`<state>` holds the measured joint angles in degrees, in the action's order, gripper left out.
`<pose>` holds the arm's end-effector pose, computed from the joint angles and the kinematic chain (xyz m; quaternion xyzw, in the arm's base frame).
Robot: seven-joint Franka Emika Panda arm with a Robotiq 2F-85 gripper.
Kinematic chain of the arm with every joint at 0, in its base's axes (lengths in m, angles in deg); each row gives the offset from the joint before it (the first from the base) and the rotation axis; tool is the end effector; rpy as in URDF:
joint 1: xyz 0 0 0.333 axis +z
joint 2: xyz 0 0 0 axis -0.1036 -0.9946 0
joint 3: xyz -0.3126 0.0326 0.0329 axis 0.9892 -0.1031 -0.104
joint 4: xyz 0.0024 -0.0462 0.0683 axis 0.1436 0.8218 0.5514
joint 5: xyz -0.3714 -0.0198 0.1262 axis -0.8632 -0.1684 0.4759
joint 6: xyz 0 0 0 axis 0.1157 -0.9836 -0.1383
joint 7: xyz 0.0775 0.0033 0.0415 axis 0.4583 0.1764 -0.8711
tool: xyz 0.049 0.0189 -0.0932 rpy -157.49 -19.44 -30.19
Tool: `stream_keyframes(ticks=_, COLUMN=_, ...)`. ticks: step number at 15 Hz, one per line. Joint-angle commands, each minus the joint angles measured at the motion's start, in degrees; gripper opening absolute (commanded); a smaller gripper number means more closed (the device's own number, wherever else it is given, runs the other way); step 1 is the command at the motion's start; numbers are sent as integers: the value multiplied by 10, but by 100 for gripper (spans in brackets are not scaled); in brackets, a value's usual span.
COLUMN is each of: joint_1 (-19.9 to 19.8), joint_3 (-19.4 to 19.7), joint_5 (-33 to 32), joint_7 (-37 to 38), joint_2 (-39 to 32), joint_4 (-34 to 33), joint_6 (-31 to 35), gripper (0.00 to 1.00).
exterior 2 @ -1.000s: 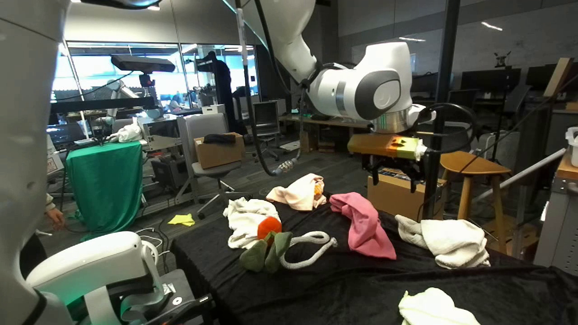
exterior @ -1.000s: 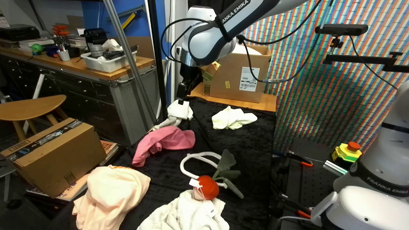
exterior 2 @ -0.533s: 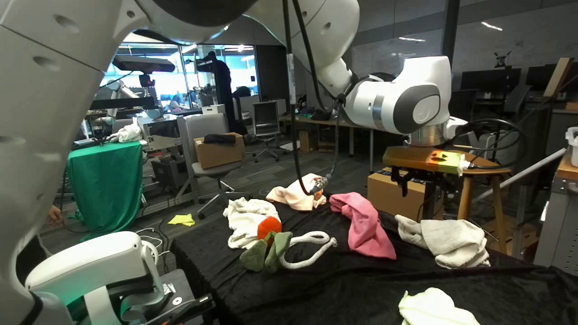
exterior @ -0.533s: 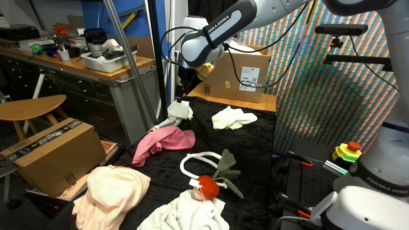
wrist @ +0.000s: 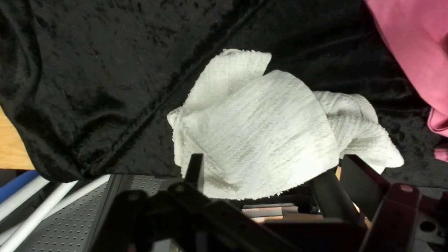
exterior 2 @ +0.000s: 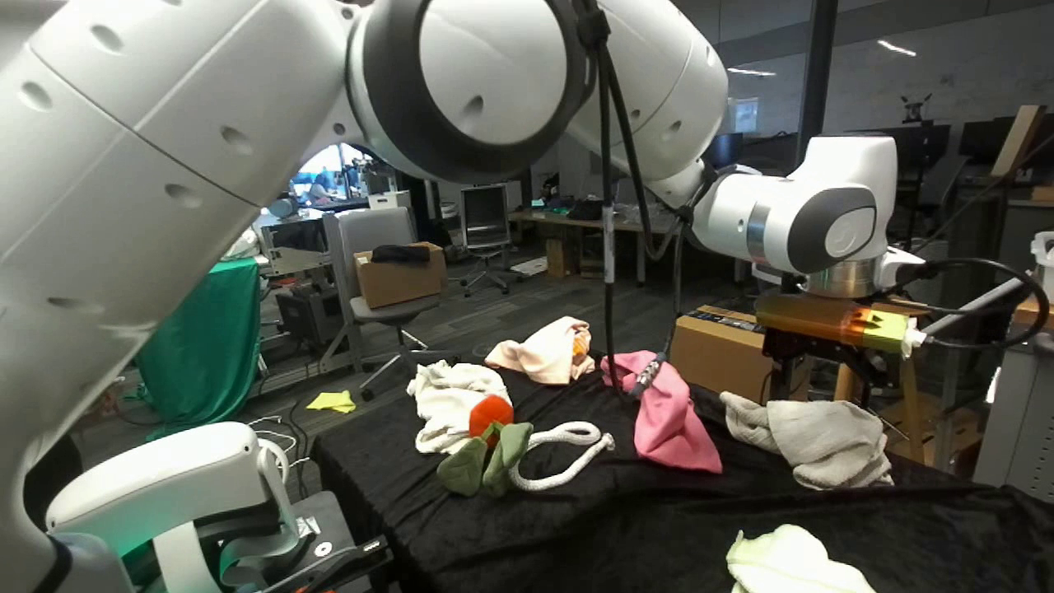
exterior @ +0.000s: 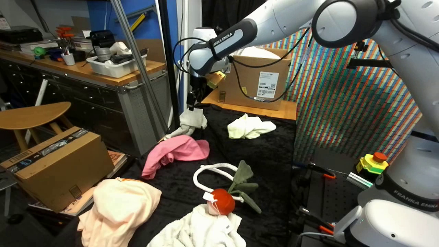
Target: Group up all the objects on the table
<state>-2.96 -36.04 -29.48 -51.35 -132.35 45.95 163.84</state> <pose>0.7583 -0.0950 0.2573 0.9906 0.1105 0.0812 0.0021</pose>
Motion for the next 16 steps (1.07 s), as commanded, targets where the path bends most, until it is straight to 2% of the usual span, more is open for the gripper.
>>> stream_keyframes(ticks=1, joint_1=-8, joint_3=-6, joint_5=8, joint_7=-7, joint_2=-83, joint_4=-136, joint_6=-70, gripper=100)
stream_keyframes(ticks=9, joint_1=-14, joint_3=-13, joint_5=19, joint_7=-8, joint_2=-189, joint_4=-298, joint_6=-169, gripper=100)
stream_keyframes(ticks=16, joint_1=-14, joint_3=-12, joint_5=20, joint_7=-6, joint_2=-236, joint_4=-370, joint_6=-208, gripper=100)
